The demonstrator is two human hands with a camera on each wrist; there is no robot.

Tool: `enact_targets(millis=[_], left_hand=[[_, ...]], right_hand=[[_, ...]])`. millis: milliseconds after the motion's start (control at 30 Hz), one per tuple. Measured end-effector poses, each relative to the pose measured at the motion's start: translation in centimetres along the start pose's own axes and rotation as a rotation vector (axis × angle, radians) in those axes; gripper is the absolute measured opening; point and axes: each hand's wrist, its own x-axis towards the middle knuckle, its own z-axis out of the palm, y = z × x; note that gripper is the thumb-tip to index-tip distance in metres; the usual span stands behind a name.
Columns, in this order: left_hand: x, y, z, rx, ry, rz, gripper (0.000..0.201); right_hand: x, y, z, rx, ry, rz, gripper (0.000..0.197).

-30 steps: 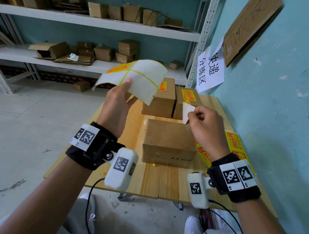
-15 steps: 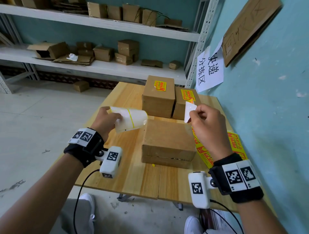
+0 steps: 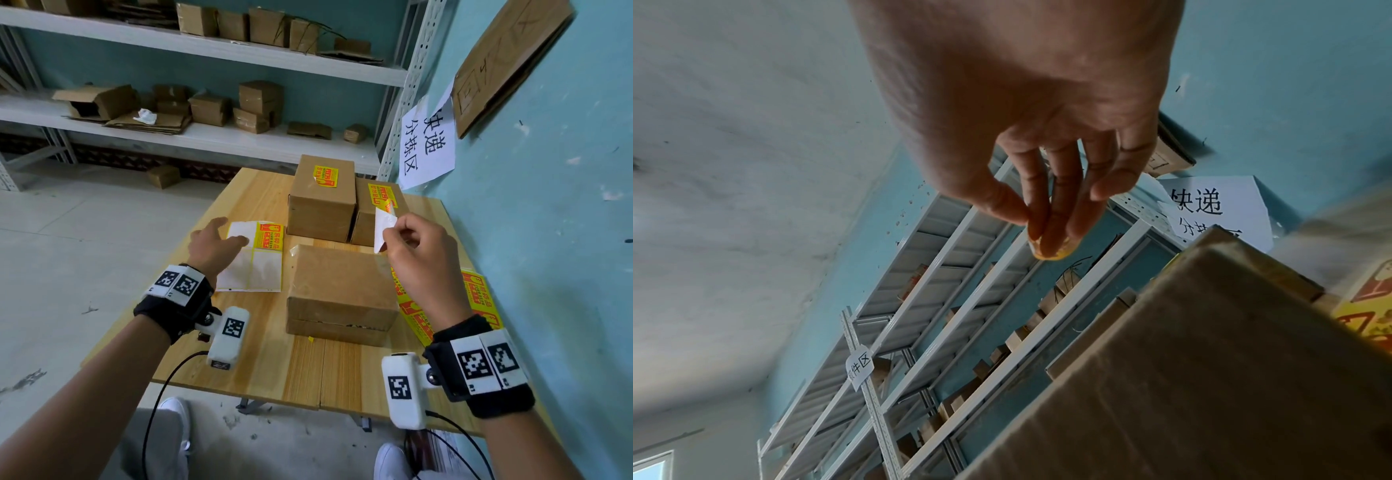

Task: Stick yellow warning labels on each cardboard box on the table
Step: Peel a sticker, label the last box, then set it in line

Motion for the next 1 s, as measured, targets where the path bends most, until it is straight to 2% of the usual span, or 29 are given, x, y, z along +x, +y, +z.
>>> enact_targets(millis=[67,133,267,367,467,600,733,1000], left_hand=[[-0.9,1.1,0.2,-0.021,0.055,0.153,0.025],[-2.6,2.8,0.5,-0.018,0.051,0.324,0.009],[-6.7,5.8,1.5,0.034,-0.024,0.619,0.004],[-9.6,7.0,2.8,0.103,-0.14,0.788,0.015],[-11.0,7.1,4.0,0.134,-0.178,0.934,0.025],[-11.4,6.7,4.9,0.112,-0.162,0.94,0.031],[-11.1,6.5,5.2,0.079,-0.104,0.926,0.022],[-10.5,6.5,5.0,0.014,-0.083,0.817,0.016]], right_hand=[[0.0,0.0,0.1,-0.004,0.004,-0.014,0.019],[0.0,-0.1,0.2,0.001,0.002,-0.017,0.019],[0.0,-0.5,0.5,0.079,0.007,0.021,0.015],[0.0,-0.9,0.7,0.172,0.006,0.068,0.01],[-0.2,-1.2,0.9,0.222,-0.019,0.099,0.008],[-0.5,-1.3,1.0,0.225,-0.042,0.091,0.008],[-0.8,-1.4,1.0,0.185,-0.043,0.058,0.011],[-0.7,-1.3,1.1,0.167,-0.013,0.047,0.018]])
